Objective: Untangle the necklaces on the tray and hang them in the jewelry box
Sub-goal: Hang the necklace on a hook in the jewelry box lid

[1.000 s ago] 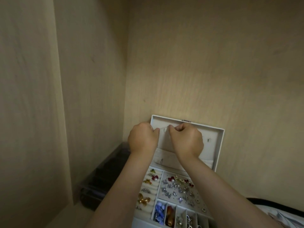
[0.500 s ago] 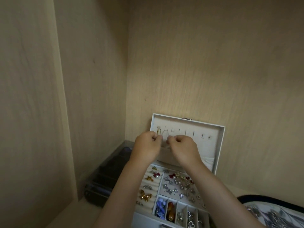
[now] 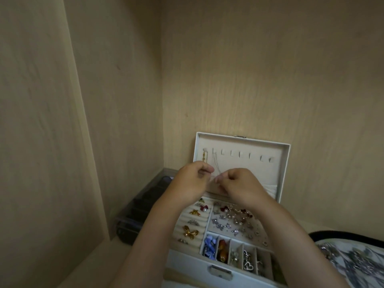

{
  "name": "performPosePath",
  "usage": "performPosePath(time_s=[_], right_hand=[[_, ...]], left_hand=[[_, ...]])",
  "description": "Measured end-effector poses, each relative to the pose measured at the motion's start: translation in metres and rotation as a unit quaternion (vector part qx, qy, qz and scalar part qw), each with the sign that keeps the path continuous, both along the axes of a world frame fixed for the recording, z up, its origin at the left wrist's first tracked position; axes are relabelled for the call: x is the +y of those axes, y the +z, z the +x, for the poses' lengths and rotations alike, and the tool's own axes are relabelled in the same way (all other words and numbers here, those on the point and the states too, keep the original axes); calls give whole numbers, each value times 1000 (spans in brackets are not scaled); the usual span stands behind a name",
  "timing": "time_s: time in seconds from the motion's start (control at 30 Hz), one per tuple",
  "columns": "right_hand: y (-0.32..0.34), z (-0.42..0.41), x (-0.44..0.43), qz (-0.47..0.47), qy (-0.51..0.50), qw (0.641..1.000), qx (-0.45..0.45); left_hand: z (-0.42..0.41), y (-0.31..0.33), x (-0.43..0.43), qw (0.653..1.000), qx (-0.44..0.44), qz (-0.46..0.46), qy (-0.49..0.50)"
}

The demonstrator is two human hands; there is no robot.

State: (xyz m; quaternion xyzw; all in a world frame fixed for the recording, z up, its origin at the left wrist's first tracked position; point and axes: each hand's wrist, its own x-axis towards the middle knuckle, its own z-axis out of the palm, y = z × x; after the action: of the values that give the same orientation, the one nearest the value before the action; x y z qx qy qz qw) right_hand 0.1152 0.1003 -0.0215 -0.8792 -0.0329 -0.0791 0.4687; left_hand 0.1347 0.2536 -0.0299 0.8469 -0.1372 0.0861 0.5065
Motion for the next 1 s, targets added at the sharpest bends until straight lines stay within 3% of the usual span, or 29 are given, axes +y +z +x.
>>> performPosePath(time_s=[0.13,0.3,0.47,0.57,0.63,0.83,1.0], right_hand=[[11,-1,-14,8,24,998,-50],[12,1,-17,90,19,993,-73],[9,0,-18,54,21,998,-15],[4,-5,-14,3,68,996,59],[0,-6,-6,7,94,994,62],[-7,-1,-4,29,43,999,14],[5,6,-6,55,-13,997,-44]], left_hand=[[-7,0,-15,996,56,-5,-65],[-13,1,-20,986,119,-28,-112],[-7,3,-11,992,77,-59,-83],[-5,5,-8,996,25,-58,-70],[-5,6,-8,996,-5,-51,-72],[-1,-1,4,989,-107,98,0],[3,-9,9,948,-181,255,61]])
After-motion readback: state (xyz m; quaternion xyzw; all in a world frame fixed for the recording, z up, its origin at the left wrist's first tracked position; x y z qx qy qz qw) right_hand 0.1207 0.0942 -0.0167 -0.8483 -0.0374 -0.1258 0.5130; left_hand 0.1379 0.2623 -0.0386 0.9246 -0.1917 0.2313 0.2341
